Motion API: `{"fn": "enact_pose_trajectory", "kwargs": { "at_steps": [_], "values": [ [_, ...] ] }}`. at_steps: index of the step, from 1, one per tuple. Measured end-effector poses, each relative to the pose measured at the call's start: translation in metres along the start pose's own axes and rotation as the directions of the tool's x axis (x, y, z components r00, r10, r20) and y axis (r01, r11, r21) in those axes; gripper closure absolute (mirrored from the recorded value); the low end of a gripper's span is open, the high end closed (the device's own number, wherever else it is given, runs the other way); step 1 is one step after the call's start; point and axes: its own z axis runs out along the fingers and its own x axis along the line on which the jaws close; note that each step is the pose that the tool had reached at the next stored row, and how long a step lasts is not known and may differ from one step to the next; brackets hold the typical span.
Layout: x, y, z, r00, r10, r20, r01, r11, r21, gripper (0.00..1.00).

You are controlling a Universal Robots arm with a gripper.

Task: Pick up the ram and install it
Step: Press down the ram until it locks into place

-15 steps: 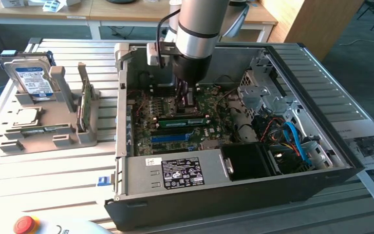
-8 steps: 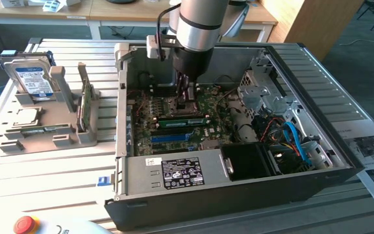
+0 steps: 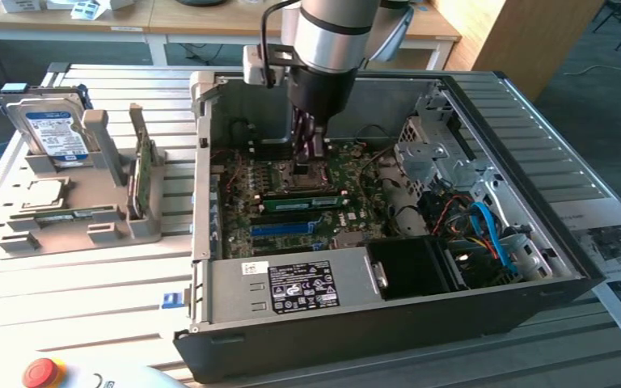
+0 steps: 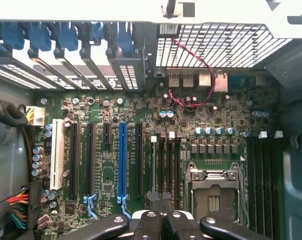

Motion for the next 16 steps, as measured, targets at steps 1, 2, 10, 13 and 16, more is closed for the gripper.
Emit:
{"fn": "enact_pose_trajectory", "kwargs": {
  "at_steps": [1,2,10,13,16],
  "values": [
    [0.000,0.0002,-0.0017,1.0000,0.000,0.0000,0.000,1.0000,-0.0009,0.89],
    [0.000,0.0003,-0.0035,1.0000,0.000,-0.0001,0.000,1.0000,-0.0019,0.89],
    [0.000,0.0013,-0.0167,1.0000,0.000,-0.0002,0.000,0.9999,-0.0113,0.89],
    [0.000,0.0012,-0.0167,1.0000,0.000,-0.0001,0.000,0.9999,-0.0113,0.89],
    [0.000,0.0012,-0.0168,1.0000,0.000,-0.0002,0.000,0.9999,-0.0113,0.89]
  ]
}}
